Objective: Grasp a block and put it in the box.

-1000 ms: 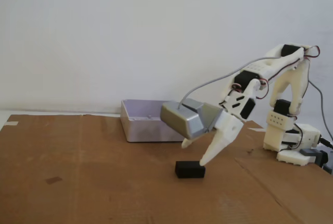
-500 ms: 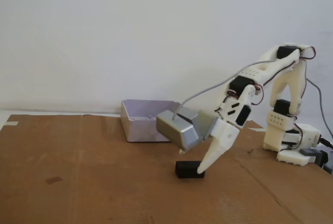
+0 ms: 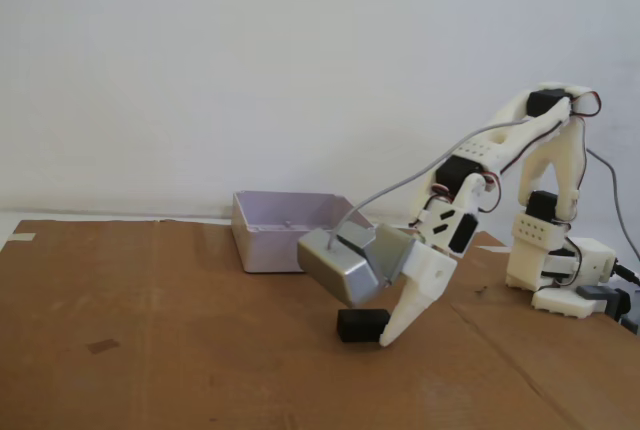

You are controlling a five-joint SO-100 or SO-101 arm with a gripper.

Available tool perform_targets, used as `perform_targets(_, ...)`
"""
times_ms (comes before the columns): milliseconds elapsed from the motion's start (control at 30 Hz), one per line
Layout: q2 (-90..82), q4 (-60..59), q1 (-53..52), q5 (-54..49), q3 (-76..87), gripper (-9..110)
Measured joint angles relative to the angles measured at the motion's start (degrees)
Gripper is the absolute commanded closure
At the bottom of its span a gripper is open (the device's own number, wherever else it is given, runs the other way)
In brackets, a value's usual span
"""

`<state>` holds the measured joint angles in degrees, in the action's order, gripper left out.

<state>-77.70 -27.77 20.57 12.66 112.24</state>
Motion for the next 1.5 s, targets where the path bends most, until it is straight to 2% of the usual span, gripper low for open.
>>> perform_targets(1267,6.24,0.0,-1.05,0.0,-6.68,60)
perform_targets(1500,6.24,-3.43,-1.05,0.0,-7.56,60)
